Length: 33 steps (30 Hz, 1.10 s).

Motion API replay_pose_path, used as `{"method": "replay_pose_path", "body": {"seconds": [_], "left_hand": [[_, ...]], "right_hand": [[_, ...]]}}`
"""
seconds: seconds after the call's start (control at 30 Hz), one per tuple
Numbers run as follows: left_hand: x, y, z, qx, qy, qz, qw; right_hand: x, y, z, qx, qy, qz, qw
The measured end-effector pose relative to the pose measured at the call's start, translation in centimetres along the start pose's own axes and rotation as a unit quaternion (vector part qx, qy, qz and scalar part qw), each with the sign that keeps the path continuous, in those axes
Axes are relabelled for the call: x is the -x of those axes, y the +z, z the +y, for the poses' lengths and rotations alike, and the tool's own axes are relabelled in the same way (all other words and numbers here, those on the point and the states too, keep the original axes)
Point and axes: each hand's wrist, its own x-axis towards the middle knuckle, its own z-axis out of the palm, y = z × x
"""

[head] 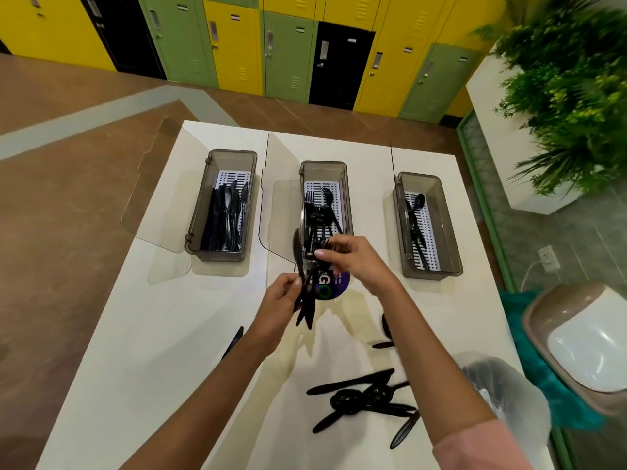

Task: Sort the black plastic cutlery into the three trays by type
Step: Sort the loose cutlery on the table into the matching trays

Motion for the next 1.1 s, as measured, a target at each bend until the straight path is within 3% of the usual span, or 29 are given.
{"method": "replay_pose_path", "body": {"seconds": [0.23, 0.47, 0.7, 0.93, 1.1], "left_hand": [[-1.0, -0.7, -0.2, 0.007, 0.016, 0.057, 0.998], [-1.2, -1.5, -0.6, -0.063, 0.036, 0.069, 0.995], [-1.0, -2.0, -0.3, -0.080, 0.051, 0.061, 0.994], [-0.7, -2.2, -0.6, -0.084, 0.054, 0.056, 0.993], [-0.5, -2.8, -0.6, -0.084, 0.064, 0.061, 0.993]], "right_hand": [[-4.0, -4.4, -4.2, -0.008, -0.010, 0.026, 1.000], [-9.3, -3.9, -3.9, 0.133, 0.001, 0.097, 0.986], [-11.6, -3.9, -4.2, 0.061, 0.021, 0.153, 0.986], [-10.6, -2.5, -2.2, 0.195, 0.049, 0.140, 0.970], [-6.0, -0.4, -2.8, 0.166, -0.025, 0.235, 0.957]]}}
